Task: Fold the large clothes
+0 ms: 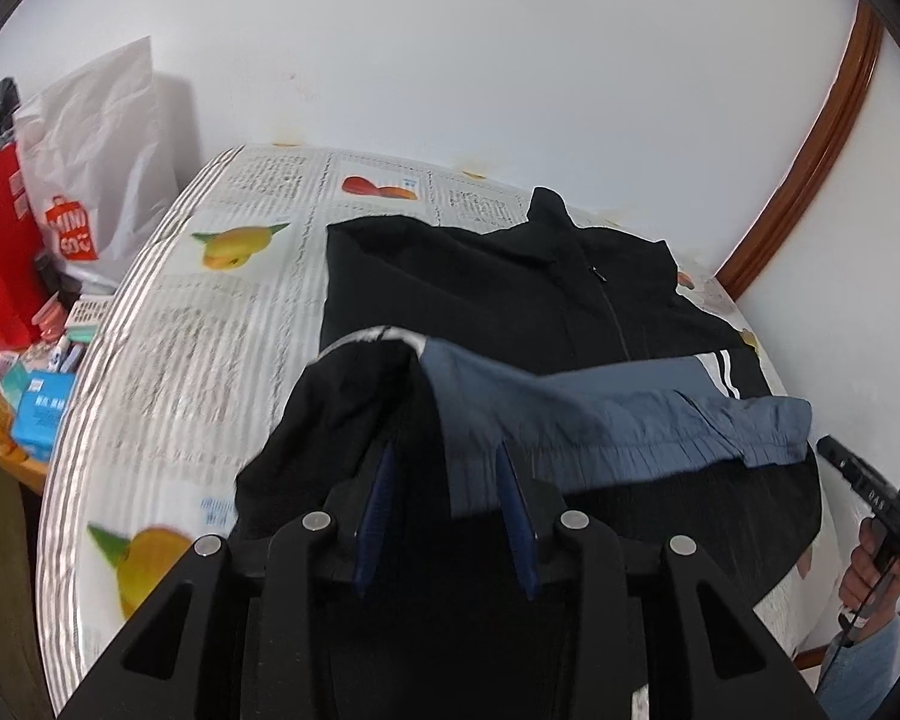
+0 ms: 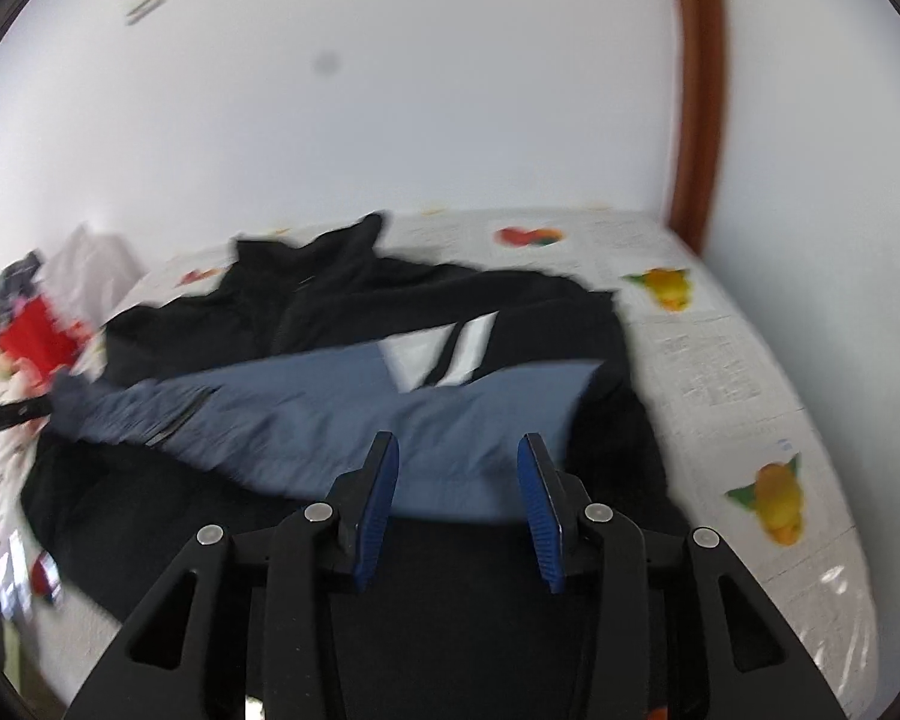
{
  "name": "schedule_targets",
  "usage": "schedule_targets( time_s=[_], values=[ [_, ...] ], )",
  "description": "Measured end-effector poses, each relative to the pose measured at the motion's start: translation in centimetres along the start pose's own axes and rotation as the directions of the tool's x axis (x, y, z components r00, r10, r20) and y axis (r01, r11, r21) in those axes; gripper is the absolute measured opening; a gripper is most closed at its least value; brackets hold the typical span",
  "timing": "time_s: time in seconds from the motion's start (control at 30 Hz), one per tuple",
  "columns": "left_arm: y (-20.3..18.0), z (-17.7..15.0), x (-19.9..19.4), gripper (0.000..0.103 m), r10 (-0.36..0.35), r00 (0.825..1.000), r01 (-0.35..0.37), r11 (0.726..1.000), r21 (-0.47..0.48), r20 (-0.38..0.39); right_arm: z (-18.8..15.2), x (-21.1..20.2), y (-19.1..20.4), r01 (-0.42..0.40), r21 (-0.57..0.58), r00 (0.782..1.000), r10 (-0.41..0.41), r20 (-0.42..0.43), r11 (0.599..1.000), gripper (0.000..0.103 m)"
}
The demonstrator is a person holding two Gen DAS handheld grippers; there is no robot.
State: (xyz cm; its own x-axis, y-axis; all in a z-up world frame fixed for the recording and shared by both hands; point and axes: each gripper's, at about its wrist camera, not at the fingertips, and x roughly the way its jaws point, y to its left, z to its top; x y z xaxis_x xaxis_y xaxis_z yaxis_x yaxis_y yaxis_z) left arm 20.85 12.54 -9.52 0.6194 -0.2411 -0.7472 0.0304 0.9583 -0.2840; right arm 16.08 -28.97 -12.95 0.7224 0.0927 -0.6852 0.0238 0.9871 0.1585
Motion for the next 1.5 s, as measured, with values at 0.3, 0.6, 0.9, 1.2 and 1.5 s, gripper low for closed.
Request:
schedule_targets(
  time_s=[0.3, 0.6, 0.9, 1.2, 1.5],
  values=[
    [-1.5, -3.6, -0.9, 0.033, -0.060, 0.997, 0.062, 0.997, 0.040, -0.038, -3.9, 4.8, 3.4, -0.051, -0.068, 0.983, 0.038, -0.178, 0.996, 0.011],
    [-5.9, -4.1, 3.1, 0.033, -0.123, 0.985, 0.138, 0.983, 0.121, -0.123, -3.8, 6.4, 3.5, 0.009, -0.060, 0.981, -0.021, -0.194, 0.998, 0.011],
    [-7.8, -3.3, 6.7, 0.033, -0.066, 0.991, 0.081, 0.989, 0.126, -0.117, -3.3, 7.1, 2.9, 0.020, -0.015, 0.981, -0.023, -0.192, 1.000, 0.011],
    [-5.3, -0.4, 4.5, 0.033, 0.059, 0.997, -0.064, 0.993, 0.097, 0.056, 0.0, 8.1, 2.7, 0.042, 0.013, 0.992, -0.040, -0.118, 0.999, 0.011],
    [-3.4, 3.3, 4.8, 0.035, 0.046, 0.993, -0.055, 0.996, 0.077, 0.112, 4.2, 9.2, 1.8, 0.092, -0.040, 0.995, -0.093, -0.024, 0.995, 0.017]
  ],
)
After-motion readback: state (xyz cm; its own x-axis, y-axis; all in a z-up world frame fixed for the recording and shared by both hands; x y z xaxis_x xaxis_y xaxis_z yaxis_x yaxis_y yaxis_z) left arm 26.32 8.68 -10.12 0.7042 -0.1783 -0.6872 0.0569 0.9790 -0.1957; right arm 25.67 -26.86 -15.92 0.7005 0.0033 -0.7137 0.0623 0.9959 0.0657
